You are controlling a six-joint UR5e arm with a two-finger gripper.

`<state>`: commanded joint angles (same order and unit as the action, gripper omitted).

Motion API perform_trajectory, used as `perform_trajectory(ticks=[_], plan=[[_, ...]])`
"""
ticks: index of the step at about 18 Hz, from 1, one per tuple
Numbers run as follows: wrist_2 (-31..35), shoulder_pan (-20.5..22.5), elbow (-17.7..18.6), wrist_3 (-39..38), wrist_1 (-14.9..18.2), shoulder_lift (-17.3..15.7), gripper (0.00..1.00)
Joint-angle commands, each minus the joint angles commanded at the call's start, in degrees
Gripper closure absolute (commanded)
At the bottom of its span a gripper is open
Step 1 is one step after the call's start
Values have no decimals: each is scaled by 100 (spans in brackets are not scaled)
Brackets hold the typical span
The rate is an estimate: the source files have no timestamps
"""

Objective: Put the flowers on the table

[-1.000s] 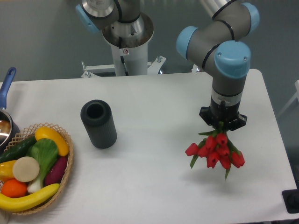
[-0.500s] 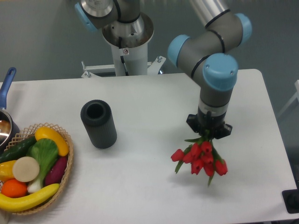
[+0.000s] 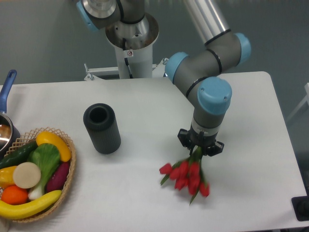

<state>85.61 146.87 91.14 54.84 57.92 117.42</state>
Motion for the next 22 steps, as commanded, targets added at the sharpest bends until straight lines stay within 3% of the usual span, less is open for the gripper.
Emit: perform_trajectory(ticks=[1,2,3,8,15,22], plan=[[0,0,0,0,-9,0,36],[0,0,9,-9,-17,0,12],[9,0,9,-17,-61,0,0],[26,61,9,-53,-175,-175,0],[35,833,167,96,-229,-668,0],[35,1493,149,1353,-220,-773,0]])
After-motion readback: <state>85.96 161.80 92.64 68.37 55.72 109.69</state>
